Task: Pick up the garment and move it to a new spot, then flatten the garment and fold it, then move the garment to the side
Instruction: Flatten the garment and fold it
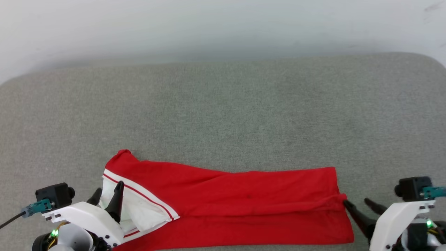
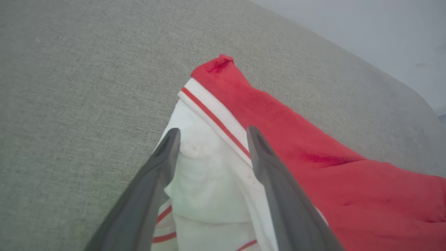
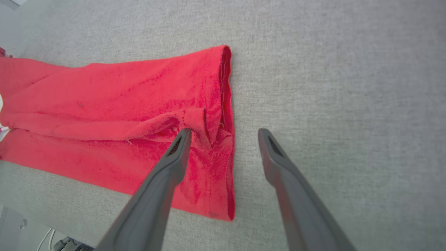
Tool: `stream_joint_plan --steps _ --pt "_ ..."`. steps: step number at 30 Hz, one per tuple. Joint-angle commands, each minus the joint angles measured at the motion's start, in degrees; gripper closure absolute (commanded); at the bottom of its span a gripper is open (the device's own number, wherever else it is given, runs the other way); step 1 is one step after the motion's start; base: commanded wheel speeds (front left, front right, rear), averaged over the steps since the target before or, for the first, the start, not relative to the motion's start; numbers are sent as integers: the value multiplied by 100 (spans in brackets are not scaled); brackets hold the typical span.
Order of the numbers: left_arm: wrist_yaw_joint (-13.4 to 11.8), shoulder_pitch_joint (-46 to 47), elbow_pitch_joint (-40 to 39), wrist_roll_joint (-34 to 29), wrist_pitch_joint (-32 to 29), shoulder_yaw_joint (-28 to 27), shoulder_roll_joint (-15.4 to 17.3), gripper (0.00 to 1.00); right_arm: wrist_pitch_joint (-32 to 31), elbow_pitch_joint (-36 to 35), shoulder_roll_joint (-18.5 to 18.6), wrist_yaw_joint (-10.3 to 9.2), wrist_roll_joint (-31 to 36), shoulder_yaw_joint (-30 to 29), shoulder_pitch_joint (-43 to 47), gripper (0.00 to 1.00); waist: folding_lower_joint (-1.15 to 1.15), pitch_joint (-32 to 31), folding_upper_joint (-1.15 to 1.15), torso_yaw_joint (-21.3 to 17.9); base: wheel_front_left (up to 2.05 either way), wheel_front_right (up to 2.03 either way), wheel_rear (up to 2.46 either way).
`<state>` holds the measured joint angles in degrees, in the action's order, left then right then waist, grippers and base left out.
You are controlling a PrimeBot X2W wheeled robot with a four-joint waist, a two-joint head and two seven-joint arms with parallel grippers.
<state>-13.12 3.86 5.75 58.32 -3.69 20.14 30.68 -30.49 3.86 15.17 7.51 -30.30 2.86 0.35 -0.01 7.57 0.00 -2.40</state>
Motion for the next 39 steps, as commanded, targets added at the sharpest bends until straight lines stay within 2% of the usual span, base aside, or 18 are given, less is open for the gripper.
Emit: stream_joint_plan --steps 1,9,10,16,22,27,33,34,35,36,39 --pt "-23 80 -125 -202 249 17 -17 0 -19 -185 67 -4 -41 -126 84 0 1 -178 0 -74 0 0 0" --pt "-215 201 -484 -893 1111 99 -163 0 -546 -444 123 -4 -88 -758 -68 0 1 -406 0 -83 0 0 0" --pt "-274 237 -565 -1114 1376 129 -189 0 -793 -420 123 -4 -93 -896 -117 0 1 -420 0 -44 0 0 0" --pt "-455 329 -809 -1724 1767 243 -354 0 -1320 -335 14 -4 -56 -1055 -206 0 1 -304 0 214 0 0 0" --pt "-499 391 -1004 -2137 1859 285 -546 0 -1537 -72 -154 -4 -98 -973 -314 0 1 -97 0 508 0 0 0" --pt "-421 482 -1129 -2432 1885 339 -722 0 -1573 430 -223 -4 -242 -796 -456 0 1 119 0 747 0 0 0" --pt "-329 502 -1145 -2621 1895 282 -818 0 -1747 1040 -342 -3 -589 -401 -473 0 1 211 0 848 0 0 0" --pt "-310 490 -1147 -2646 1895 269 -833 0 -1795 1108 -370 -2 -653 -344 -439 25 1 209 0 849 0 0 0" --pt "-310 475 -1145 -2660 1896 255 -842 0 -1817 1142 -384 -2 -725 -290 -431 67 1 202 0 847 0 0 0" --pt "-296 458 -1140 -2673 1896 245 -851 0 -1809 1153 -399 -2 -811 -258 -443 100 1 192 0 845 0 0 0" --pt "-268 396 -1103 -2702 1897 220 -852 0 -1697 1078 -274 -2 -869 -190 -527 100 1 120 0 823 0 0 0"
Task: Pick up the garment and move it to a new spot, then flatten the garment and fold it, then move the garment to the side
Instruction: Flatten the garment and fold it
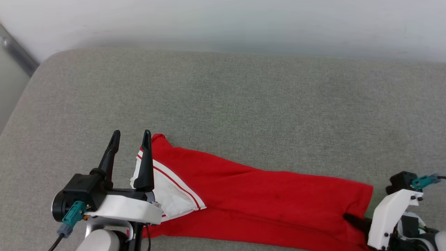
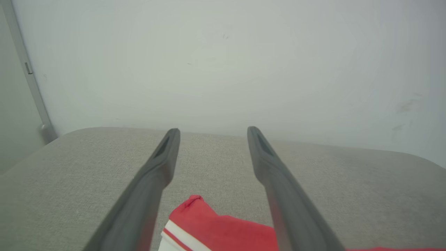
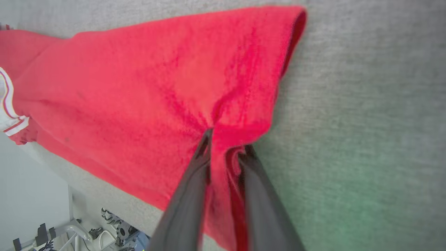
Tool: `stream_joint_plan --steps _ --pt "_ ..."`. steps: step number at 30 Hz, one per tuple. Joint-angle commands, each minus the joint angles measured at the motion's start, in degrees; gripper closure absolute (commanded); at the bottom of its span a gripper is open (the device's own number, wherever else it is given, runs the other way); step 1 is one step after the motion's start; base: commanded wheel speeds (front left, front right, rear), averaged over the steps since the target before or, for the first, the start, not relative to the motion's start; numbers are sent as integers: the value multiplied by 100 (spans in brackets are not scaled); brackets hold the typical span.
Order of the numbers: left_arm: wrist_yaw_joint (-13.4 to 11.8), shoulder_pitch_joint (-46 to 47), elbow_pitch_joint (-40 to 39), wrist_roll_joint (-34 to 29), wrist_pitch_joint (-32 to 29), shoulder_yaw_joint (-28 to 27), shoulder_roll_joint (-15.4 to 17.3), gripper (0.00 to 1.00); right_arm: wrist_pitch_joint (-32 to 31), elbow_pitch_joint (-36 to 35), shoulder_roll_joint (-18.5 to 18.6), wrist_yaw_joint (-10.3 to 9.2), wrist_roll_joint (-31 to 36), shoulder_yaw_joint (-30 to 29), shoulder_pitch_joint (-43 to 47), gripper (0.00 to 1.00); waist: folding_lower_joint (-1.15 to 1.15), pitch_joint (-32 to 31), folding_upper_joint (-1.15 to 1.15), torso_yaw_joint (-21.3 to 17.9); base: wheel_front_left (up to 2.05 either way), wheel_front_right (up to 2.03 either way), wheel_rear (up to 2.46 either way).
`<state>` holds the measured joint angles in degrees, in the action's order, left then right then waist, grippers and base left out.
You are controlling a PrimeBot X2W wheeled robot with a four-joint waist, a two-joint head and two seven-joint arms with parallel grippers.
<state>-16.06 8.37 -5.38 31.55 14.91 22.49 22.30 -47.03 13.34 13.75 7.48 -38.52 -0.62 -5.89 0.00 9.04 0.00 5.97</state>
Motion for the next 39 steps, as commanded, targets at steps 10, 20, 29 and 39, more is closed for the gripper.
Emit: stream_joint_plan --steps 10,20,29,39 --pt "-13 -207 18 -101 32 -40 85 0 299 -40 381 -1 -91 25 -231 100 0 -304 0 -168 0 0 0" --pt "-118 -317 -66 -123 -25 -37 169 0 160 102 540 -1 319 -1292 -68 100 0 -333 0 -452 0 0 0" --pt "-134 -338 -32 -134 -71 3 217 0 -959 -167 -537 1 -185 -2717 -278 100 0 -376 0 -625 0 0 0" --pt "-69 -278 52 -90 -158 107 213 0 -2274 107 -1103 0 -2480 -2583 -596 100 0 -499 0 -541 0 0 0"
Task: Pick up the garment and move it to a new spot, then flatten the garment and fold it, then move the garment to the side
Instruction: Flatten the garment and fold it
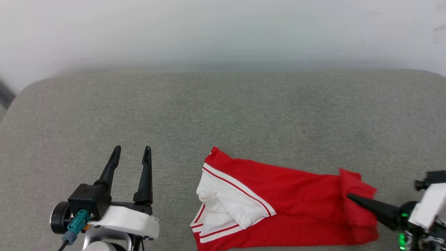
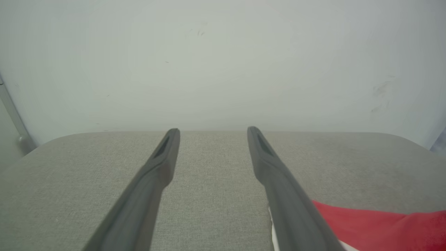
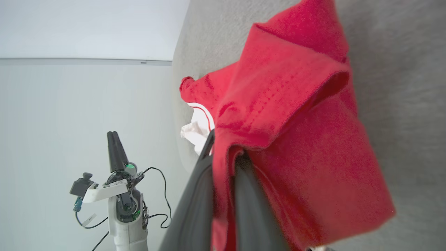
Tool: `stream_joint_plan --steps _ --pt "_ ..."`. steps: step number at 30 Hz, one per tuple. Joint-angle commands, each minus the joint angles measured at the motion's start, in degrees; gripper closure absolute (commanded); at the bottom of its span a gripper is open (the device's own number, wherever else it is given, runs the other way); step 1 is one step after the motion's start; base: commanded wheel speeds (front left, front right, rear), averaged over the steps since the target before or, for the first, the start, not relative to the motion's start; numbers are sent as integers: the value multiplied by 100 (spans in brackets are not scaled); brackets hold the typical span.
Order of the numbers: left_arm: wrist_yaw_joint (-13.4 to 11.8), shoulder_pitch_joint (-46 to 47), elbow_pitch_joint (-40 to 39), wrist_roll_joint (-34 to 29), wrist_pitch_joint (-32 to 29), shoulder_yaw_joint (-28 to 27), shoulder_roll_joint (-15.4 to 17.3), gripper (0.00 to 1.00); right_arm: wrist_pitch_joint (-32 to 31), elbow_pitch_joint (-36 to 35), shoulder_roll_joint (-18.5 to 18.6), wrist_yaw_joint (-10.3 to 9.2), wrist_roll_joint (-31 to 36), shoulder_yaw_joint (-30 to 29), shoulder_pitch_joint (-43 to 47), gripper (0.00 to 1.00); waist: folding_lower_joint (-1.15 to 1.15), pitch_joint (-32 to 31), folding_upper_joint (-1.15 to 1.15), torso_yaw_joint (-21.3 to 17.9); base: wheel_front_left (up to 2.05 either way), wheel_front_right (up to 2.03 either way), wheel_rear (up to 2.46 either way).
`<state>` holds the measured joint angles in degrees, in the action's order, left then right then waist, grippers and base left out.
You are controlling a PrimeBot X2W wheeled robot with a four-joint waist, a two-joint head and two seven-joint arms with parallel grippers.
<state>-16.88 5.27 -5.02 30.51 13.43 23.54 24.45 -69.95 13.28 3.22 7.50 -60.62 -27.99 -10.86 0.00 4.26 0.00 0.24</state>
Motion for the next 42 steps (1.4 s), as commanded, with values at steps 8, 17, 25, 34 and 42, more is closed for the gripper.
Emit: stream_joint_plan --steps 8,17,25,34,42 --pt "69 190 78 26 -57 84 -35 0 982 613 -40 -2 -1761 1989 -366 100 0 45 0 352 0 0 0" --pt "153 352 202 29 2 142 -151 0 2278 892 -36 -2 -2014 3961 -724 100 0 207 0 751 0 0 0" --pt "206 446 329 47 63 133 -248 0 3132 1251 -34 -1 -1534 4712 -980 0 0 354 0 859 0 0 0" --pt "229 409 453 16 126 93 -310 0 3809 826 456 -1 -635 5292 -1337 0 0 322 0 770 0 0 0" --pt "204 282 501 42 140 50 -263 0 4912 401 1481 -2 1341 5695 -1394 0 0 164 0 508 0 0 0"
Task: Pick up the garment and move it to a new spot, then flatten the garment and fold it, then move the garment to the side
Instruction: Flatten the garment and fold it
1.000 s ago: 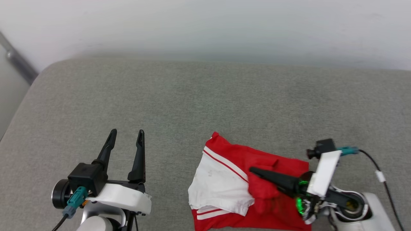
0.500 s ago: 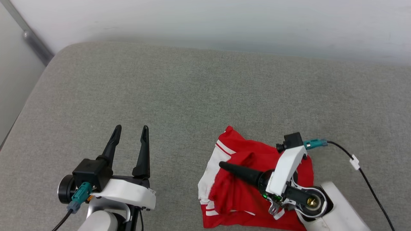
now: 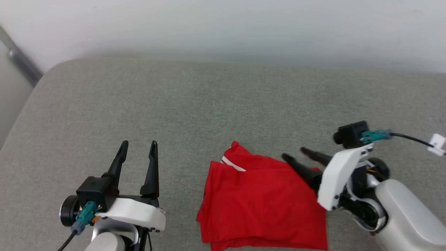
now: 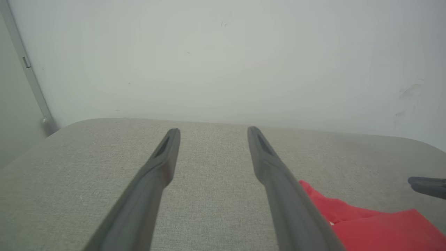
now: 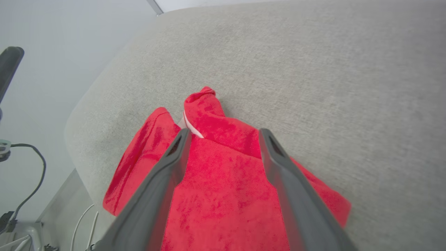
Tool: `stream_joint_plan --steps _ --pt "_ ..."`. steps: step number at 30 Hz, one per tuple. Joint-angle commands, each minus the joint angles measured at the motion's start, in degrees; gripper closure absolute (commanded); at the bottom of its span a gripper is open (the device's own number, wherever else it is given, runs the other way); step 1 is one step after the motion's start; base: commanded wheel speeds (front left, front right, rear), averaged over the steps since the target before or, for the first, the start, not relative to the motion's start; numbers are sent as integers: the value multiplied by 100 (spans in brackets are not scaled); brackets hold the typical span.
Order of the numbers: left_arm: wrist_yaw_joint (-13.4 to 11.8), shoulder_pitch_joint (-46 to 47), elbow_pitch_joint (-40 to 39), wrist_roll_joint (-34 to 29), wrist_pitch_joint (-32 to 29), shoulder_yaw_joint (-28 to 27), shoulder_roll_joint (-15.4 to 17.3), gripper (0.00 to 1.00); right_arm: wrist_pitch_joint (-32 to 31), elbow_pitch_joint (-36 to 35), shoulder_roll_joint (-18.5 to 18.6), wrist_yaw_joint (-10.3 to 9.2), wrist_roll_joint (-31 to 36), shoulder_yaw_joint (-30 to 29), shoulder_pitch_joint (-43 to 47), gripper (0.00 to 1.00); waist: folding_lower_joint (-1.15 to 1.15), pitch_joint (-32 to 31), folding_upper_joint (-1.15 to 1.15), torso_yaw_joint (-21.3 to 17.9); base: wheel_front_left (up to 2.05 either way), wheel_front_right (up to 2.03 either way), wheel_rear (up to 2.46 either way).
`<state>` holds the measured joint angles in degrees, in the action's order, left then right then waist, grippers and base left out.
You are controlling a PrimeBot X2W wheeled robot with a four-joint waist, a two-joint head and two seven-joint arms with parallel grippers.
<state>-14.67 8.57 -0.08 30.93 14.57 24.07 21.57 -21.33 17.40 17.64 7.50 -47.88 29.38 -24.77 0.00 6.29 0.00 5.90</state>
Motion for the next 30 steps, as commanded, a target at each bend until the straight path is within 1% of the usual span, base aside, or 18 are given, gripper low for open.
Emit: stream_joint_plan --steps 1,5,8,11,14,16,19,23,30 --pt "-30 -71 12 4 26 -9 28 0 154 5 93 -2 228 -118 75 0 0 -59 0 -101 0 0 0" --pt "-92 -140 19 26 17 -41 53 0 523 88 300 -1 973 -633 367 0 0 -132 0 -283 0 0 0" --pt "-126 -217 55 46 3 -78 76 0 887 46 380 -1 1539 -1210 643 0 0 -182 0 -423 0 0 0" --pt "-164 -278 105 85 -10 -120 108 0 1331 -135 284 -1 2039 -1860 979 0 0 -241 0 -537 0 0 0" --pt "-211 -360 165 116 -13 -159 123 0 1779 -448 70 -1 2419 -2444 1315 0 0 -308 0 -613 0 0 0" --pt "-222 -429 208 140 -6 -165 117 0 2011 -697 -88 -2 2612 -2725 1544 0 0 -389 0 -651 0 0 0" --pt "-271 -555 252 154 4 -196 143 0 2203 -1117 -342 -2 2848 -2933 1856 0 0 -518 0 -718 0 0 0" --pt "-309 -739 253 185 15 -235 175 0 2248 -1676 -605 -2 3044 -2977 2280 0 0 -673 0 -761 0 0 0" --pt "-312 -875 261 209 21 -255 248 0 2080 -2316 -822 -2 3201 -2851 2771 0 0 -778 0 -756 0 0 0"
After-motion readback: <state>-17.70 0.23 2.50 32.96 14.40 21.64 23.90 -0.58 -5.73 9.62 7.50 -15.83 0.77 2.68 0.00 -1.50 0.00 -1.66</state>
